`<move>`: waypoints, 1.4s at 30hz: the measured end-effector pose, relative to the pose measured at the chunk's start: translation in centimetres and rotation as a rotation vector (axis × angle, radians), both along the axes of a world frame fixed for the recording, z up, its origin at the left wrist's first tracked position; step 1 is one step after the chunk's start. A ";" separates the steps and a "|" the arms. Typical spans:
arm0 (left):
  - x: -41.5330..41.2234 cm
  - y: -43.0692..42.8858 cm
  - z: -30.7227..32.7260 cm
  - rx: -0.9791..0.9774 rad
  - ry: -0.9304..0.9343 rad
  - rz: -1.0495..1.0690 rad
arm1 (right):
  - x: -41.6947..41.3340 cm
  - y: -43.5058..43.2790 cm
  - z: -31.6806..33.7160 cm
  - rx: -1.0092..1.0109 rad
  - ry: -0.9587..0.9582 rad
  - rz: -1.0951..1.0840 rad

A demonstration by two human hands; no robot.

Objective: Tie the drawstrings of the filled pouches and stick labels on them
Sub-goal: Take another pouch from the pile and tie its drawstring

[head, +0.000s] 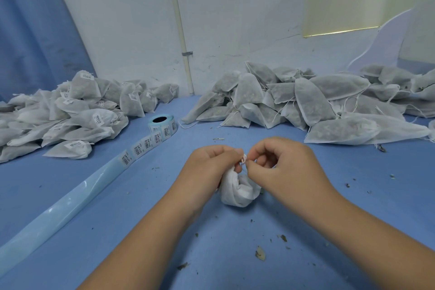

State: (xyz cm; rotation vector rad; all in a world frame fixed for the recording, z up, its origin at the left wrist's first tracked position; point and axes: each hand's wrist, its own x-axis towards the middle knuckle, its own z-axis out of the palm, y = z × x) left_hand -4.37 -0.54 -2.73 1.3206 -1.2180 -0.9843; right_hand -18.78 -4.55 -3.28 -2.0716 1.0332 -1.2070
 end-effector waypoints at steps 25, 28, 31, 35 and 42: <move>-0.6 -0.1 -0.3 -0.059 -0.046 0.124 | 0.0 -0.1 -0.4 -0.109 0.044 -0.050; -0.8 -0.1 -0.4 -0.071 -0.072 0.134 | 0.0 -0.1 -0.5 -0.072 0.066 -0.070; -0.8 -0.1 -0.6 -0.085 -0.108 0.134 | 0.0 -0.2 -0.5 -0.032 0.069 -0.084; -0.7 -0.2 -0.5 -0.099 -0.148 0.113 | -0.1 -0.3 -0.3 0.033 0.045 -0.069; 0.3 -0.2 -0.5 -0.111 -0.254 0.136 | -1.3 -1.1 0.7 0.466 -0.309 0.245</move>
